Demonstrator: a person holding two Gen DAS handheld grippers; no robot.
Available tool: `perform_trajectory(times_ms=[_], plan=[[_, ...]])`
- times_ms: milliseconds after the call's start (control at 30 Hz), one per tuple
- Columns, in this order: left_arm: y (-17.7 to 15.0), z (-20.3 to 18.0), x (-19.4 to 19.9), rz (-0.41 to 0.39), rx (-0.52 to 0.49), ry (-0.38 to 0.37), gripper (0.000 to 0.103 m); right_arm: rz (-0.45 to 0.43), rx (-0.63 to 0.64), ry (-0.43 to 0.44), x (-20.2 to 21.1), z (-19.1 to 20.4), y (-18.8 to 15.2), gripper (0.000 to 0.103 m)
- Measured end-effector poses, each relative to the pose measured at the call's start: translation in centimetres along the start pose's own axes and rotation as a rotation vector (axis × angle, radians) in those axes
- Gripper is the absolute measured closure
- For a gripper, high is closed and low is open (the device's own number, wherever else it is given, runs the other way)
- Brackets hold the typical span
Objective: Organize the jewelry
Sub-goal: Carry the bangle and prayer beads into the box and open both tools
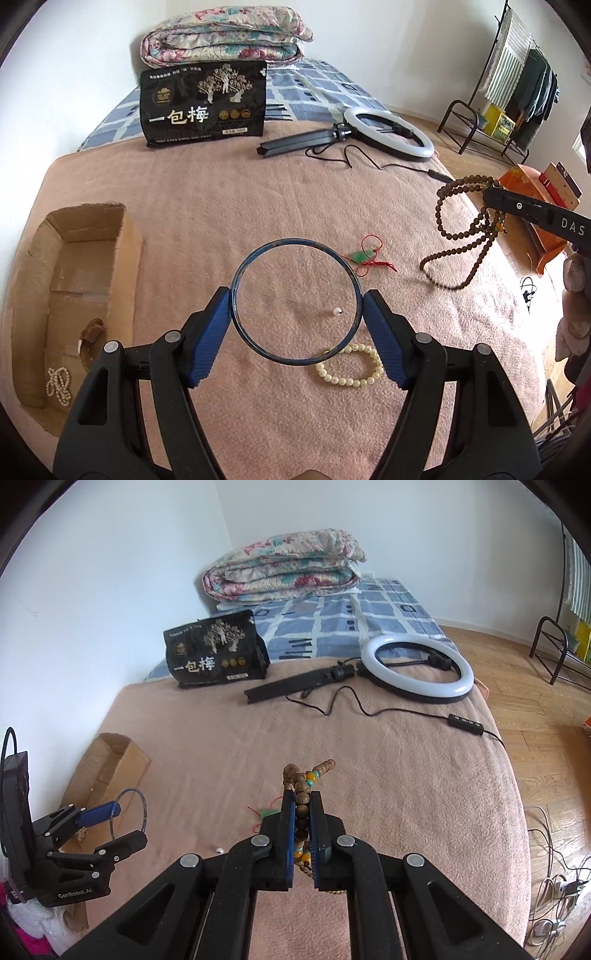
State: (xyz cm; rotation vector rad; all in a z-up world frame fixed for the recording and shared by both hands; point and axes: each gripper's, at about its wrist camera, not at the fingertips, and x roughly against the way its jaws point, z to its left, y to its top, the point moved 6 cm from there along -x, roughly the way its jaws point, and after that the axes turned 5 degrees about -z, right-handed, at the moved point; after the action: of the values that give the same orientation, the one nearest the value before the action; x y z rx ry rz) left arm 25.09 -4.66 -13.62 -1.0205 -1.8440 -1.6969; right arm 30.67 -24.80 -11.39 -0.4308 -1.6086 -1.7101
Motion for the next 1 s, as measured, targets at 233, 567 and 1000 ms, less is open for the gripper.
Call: perform_trajectory(times_ms=[233, 567, 1000], plan=[[0.4, 1.6, 2.6, -0.037, -0.002, 0.017, 0.029, -0.015, 0.028, 0.053, 1.5, 3.6, 0.6, 0.099], [0.4, 5.3, 5.8, -0.076, 0.014, 0.058, 0.029, -0.038, 0.065, 0.132, 2.5, 9.0, 1.6, 0.099], [-0.2, 12.5, 9.3, -0.119, 0.086, 0.135, 0.029, -0.049, 0.12, 0.225, 2.3, 16.4, 3.2, 0.099]])
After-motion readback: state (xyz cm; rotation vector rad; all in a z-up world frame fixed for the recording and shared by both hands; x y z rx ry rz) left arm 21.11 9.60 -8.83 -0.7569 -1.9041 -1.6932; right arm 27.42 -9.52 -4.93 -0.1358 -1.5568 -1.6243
